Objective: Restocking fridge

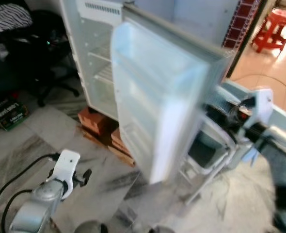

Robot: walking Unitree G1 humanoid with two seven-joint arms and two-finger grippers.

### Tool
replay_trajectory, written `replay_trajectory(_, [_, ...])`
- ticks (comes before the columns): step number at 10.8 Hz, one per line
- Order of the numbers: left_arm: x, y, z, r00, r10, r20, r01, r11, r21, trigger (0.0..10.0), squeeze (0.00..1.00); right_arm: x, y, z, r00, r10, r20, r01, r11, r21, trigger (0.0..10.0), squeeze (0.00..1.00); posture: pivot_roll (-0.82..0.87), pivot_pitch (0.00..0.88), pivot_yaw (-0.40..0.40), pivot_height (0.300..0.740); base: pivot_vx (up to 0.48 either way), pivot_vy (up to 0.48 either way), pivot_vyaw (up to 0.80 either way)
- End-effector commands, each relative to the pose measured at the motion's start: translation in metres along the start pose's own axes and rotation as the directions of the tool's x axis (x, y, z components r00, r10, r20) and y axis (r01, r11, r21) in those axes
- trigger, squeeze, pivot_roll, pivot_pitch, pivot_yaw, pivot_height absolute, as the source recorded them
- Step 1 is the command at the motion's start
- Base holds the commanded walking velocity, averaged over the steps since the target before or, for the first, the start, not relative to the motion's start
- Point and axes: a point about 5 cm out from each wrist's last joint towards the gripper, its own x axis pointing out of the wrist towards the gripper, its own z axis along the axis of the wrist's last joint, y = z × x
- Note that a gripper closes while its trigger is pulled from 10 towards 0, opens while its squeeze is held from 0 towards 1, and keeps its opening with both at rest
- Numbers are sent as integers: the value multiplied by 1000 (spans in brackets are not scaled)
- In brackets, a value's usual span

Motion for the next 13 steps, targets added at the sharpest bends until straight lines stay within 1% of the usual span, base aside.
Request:
replay_trajectory(1, [0, 2, -2, 1000, -1, -4, 1, 1000, -2, 10000, 0, 4, 52, 18, 917, 393, 64, -396, 917, 52, 10000, 0, 55, 0, -10, 740, 0, 0, 0])
replay_trajectory(2, [0, 3, -2, 1000, -4, -5, 4, 1000, -2, 10000, 0, 4, 84, 19, 833, 543, 106, -552, 827, 104, 10000, 0, 52, 0, -9, 740, 0, 0, 0])
replay_trajectory(3, [0, 3, -3, 1000, -4, -5, 4, 1000, -2, 10000, 0, 7, 105, 15, 785, 605, 132, -619, 774, 133, 10000, 0, 51, 0, -8, 740, 0, 0, 0])
replay_trajectory(4, [0, 3, -3, 1000, -5, -5, 5, 1000, -1, 10000, 0, 8, 117, 9, 754, 640, 148, -656, 735, 170, 10000, 0, 47, 0, -5, 740, 0, 0, 0])
replay_trajectory(5, [1, 3, -2, 1000, -8, -4, 8, 1000, 1, 10000, 0, 7, 115, -9, 784, 614, 94, -617, 753, 229, 10000, 0, 48, 0, -3, 740, 0, 0, 0])
replay_trajectory(6, [1, 2, -1, 1000, -9, -3, 9, 1000, 3, 10000, 0, -2, 104, -40, 815, 565, -124, -524, 812, 259, 10000, 0, 50, 0, -4, 740, 0, 0, 0])
replay_trajectory(7, [2, 2, -1, 1000, -8, -1, 8, 1000, 2, 10000, 0, -11, 91, -65, 809, 483, -335, -429, 875, 225, 10000, 0, 53, 0, -5, 740, 0, 0, 0])
replay_trajectory(8, [2, 2, 0, 1000, -6, 1, 6, 1000, 2, 10000, 0, -18, 66, -88, 770, 323, -550, -333, 939, 86, 10000, 0, 54, 0, -6, 740, 0, 0, 0])
replay_trajectory(9, [3, 2, 1, 1000, -5, 2, 5, 1000, 3, 10000, 0, -9, 24, -98, 747, 8, -665, -184, 964, -195, 10000, 0, 59, 0, -7, 740, 0, 0, 0])
replay_trajectory(10, [3, 2, 2, 1000, -3, 4, 3, 1000, 5, 10000, 0, 13, -4, -85, 779, -235, -582, -39, 908, -418, 10000, 0, 64, 0, -6, 740, 0, 0, 0])
replay_trajectory(11, [4, 3, 2, 1000, -1, 4, 1, 1000, 6, 10000, 0, 46, -15, -56, 843, -396, -365, 132, 809, -573, 10000, 0, 69, 0, -7, 740, 0, 0, 0])
replay_trajectory(12, [4, 3, 2, 1000, 2, 5, -2, 1000, 8, 10000, 0, 80, -2, -25, 922, -367, -123, 263, 826, -499, 10000, 0, 75, 0, -8, 740, 0, 0, 0])
replay_trajectory(13, [4, 3, 2, 1000, 3, 5, -3, 1000, 8, 10000, 0, 91, 11, -16, 953, -301, -47, 260, 884, -389, 10000, 0, 79, 0, -10, 740, 0, 0, 0])
